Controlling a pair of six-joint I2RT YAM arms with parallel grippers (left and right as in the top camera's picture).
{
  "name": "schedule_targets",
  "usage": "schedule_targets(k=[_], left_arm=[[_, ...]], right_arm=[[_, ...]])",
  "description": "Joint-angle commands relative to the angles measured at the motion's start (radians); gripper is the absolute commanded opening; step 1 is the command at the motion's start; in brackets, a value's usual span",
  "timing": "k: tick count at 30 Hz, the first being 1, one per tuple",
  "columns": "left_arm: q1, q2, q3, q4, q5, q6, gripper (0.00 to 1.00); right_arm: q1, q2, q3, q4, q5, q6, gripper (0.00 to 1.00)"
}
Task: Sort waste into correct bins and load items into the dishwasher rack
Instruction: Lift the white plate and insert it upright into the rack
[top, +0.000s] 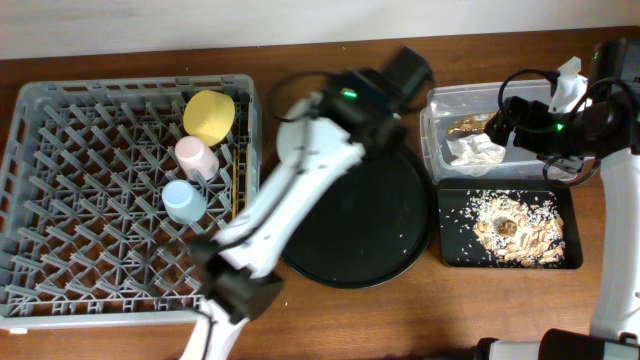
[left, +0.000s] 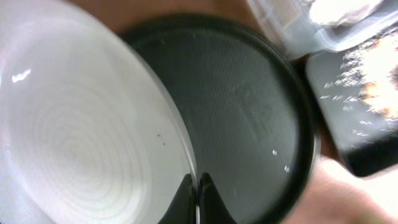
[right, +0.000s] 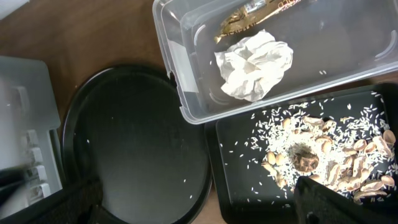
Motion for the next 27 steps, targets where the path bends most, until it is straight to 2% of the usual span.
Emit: schedule_targets(k=[1, 2, 4, 5, 7, 9, 13, 18, 21, 23, 27], left_arm=[[0.164, -0.134, 0.028, -0.031, 0.316, 0.101, 0.0], [0.258, -0.158, 0.028, -0.041, 0.512, 0.15, 0.0], [0.389, -0.165, 0.027, -0.068, 0.747, 0.222, 0.0], [0.473, -0.165, 0.023, -0.093, 0.877, 0.3, 0.0], [0.602, -0.165, 0.02, -0.152, 1.001, 0.397, 0.0], [0.698, -0.165, 0.001, -0.151, 1.095, 0.417, 0.0], [0.809, -0.165, -0.065, -0.151, 1.218, 0.465, 0.0], [0.948, -0.165, -0.327, -0.152, 1.572, 0.639, 0.0], [1.01, -0.165, -0.549, -0.149, 1.653, 0.753, 0.0], [1.059, -0.165, -0.677, -0.121, 1.664, 0.766, 0.0], [1.101, -0.165, -0.761, -0.072, 1.584, 0.766, 0.0]], right_arm=[[-0.004, 0.0, 0.012, 0.0, 0.005, 0.005, 0.99], [-0.004, 0.0, 0.012, 0.0, 0.005, 0.005, 0.99], [-0.004, 0.0, 0.012, 0.0, 0.005, 0.005, 0.99], [-0.004, 0.0, 0.012, 0.0, 0.005, 0.005, 0.99], [-0.004, 0.0, 0.012, 0.0, 0.005, 0.005, 0.99], [-0.004, 0.0, 0.012, 0.0, 0.005, 0.005, 0.99], [-0.004, 0.0, 0.012, 0.0, 0.005, 0.005, 0.99], [-0.004, 0.0, 0.012, 0.0, 0.004, 0.005, 0.98], [-0.004, 0.0, 0.012, 0.0, 0.005, 0.005, 0.99], [-0.004, 0.0, 0.012, 0.0, 0.005, 0.005, 0.99], [-0.004, 0.0, 0.012, 0.0, 0.004, 0.005, 0.99]])
